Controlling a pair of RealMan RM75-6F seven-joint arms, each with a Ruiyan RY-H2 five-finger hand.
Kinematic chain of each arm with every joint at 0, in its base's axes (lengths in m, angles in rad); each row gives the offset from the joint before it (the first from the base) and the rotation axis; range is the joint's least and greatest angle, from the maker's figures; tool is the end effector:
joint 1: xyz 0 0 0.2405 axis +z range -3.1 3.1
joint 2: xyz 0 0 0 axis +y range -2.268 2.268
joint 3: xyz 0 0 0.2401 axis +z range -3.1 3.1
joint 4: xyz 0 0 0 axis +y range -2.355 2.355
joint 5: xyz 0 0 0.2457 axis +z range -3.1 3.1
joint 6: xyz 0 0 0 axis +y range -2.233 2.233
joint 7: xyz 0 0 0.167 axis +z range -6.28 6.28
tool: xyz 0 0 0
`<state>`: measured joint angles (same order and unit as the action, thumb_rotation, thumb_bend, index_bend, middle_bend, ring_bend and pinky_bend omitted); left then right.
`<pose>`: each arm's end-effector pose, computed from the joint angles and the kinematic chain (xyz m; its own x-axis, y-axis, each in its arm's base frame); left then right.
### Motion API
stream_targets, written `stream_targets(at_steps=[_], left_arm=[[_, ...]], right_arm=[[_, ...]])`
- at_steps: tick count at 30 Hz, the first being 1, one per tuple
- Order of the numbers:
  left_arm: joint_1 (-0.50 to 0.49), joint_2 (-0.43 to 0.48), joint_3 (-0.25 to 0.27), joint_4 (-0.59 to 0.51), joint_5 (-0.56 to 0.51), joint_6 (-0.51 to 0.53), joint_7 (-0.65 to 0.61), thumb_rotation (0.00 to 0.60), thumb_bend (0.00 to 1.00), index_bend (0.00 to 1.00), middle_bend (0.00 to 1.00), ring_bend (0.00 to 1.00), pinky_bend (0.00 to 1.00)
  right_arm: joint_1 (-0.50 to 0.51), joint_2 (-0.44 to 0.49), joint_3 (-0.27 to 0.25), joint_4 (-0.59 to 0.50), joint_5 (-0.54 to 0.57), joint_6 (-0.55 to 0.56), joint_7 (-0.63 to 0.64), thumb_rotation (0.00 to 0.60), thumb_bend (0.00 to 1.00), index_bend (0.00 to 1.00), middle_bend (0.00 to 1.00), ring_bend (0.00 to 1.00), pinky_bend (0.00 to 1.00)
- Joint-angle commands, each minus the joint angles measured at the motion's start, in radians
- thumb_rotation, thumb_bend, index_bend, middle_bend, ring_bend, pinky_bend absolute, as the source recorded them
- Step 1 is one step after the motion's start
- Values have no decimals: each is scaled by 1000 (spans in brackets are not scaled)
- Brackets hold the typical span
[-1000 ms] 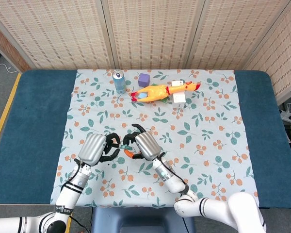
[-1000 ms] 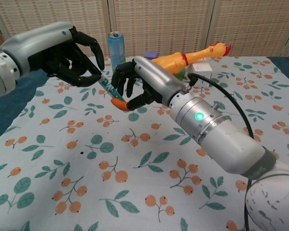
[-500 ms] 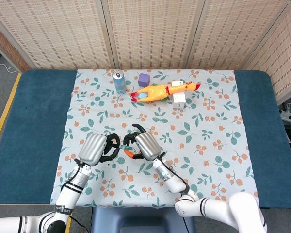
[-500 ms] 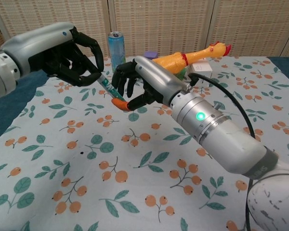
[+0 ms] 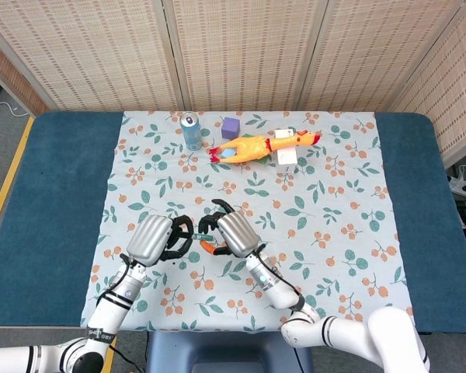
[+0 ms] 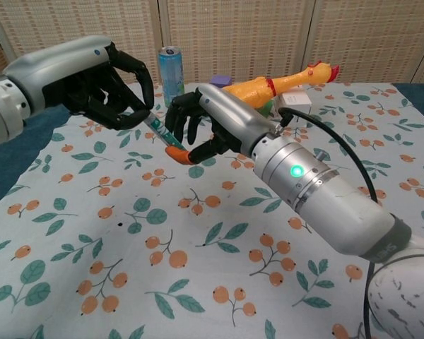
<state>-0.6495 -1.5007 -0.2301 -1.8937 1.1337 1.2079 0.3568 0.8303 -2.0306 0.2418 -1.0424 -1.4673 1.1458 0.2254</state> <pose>-0.0526 0.3017 -0.0142 0.1076 0.2136 0.9710 0.9344 -0.3553 -0.0254 -0.0284 -0.3424 -0.1394 -0.0448 -0.2717 0.9614 -0.8314 -0.5234 -0.1866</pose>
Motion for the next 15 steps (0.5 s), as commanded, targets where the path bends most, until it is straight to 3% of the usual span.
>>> stream_targets(at_steps=[1, 4, 15], left_arm=[[1, -5, -2, -1, 4, 7, -6, 600, 832, 640, 944, 754, 943], [2, -8, -3, -5, 12, 14, -7, 600, 909, 672, 962, 770, 958], [4, 3, 3, -13, 32, 12, -21, 600, 975, 699, 978, 771, 959]], right_arm=[[0, -1, -2, 0, -2, 0, 1, 600, 365, 847, 825, 514, 140], [-1, -1, -5, 0, -6, 3, 2, 600, 365, 848, 825, 514, 140], [-4, 9, -10, -11, -11, 4, 9, 600, 365, 849, 825, 514, 140]])
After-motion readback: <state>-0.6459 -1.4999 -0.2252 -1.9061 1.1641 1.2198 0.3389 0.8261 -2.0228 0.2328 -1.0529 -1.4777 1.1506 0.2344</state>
